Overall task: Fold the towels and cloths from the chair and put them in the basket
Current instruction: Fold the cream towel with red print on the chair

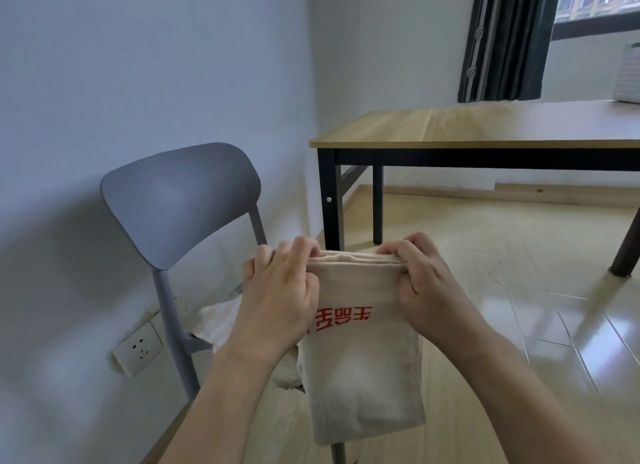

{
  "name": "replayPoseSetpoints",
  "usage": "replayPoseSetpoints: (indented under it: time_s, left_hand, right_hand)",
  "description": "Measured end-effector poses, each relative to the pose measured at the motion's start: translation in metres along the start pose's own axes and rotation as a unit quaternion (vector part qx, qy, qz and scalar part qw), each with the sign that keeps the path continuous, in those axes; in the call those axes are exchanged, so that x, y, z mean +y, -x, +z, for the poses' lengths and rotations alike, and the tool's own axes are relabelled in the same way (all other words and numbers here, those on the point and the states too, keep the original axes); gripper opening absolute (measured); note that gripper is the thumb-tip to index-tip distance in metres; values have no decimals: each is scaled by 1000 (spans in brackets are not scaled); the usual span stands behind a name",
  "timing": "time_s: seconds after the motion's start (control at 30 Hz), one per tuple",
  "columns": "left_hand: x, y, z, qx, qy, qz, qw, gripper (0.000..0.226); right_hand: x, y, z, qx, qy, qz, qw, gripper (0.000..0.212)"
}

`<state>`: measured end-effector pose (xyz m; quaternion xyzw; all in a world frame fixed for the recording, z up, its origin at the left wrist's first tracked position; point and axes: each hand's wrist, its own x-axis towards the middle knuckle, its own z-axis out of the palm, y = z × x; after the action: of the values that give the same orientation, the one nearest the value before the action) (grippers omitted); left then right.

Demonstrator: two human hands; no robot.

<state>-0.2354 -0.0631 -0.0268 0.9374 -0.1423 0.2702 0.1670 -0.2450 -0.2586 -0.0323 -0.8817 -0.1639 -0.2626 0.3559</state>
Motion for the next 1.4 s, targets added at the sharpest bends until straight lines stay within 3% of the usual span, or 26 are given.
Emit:
replayPoseSetpoints:
  time_s: [0.07, 0.17, 0.33, 0.53, 0.63, 0.8, 0.87, 0.93, 1.03, 1.13, 1.2, 1.27, 1.33, 1.4]
  left_hand:
    - [8, 2, -6, -14, 4, -4, 1000, 33]
    - [14, -6, -26, -24, -113, 9, 993, 29]
    - [26, -34, -80, 65, -192, 50, 978, 24]
    - [25, -78, -131, -163, -111, 2, 980, 13]
    - [6, -99, -126, -191, -37, -64, 979, 11]
    - [-6, -105, -127, 57, 24, -48, 997, 6]
    - [-3, -96, -133, 114, 60, -27, 991, 6]
    - [-4, -83, -135, 115, 102, -24, 988, 6]
    - [-18, -55, -122, 62, 185, -43, 980, 7]
    - [-35, -18, -87, -95, 213, -65, 970, 3]
    - [-48, 11, -51, -254, 158, -79, 951, 9]
    - [-60, 38, -14, -379, 107, -89, 915, 8]
    - [-69, 57, 13, -438, 90, -108, 888, 10]
    - [-74, 58, 23, -449, 121, -138, 874, 11]
  right_hand:
    - [-9, -4, -9, -7, 40, 18, 999, 24]
    - [-27, -17, -27, -22, 117, 42, 992, 19]
    - [-71, -54, -71, -123, 197, 110, 966, 21]
    - [-104, -100, -103, -249, 242, 144, 927, 19]
    - [-101, -117, -92, -190, 242, 117, 944, 20]
    - [-95, -125, -66, 60, 155, 32, 986, 11]
    - [-96, -121, -63, 101, 106, 21, 989, 11]
    - [-95, -111, -59, 98, 13, 29, 995, 9]
    - [-83, -81, -43, 59, -108, 43, 991, 6]
    - [-52, -46, -12, -88, -101, 86, 987, 11]
    - [-27, -23, 9, -244, -44, 145, 958, 8]
    - [-5, 1, 30, -379, 17, 191, 905, 7]
    - [7, 18, 44, -444, 37, 223, 867, 9]
    - [15, 19, 51, -458, 15, 247, 854, 11]
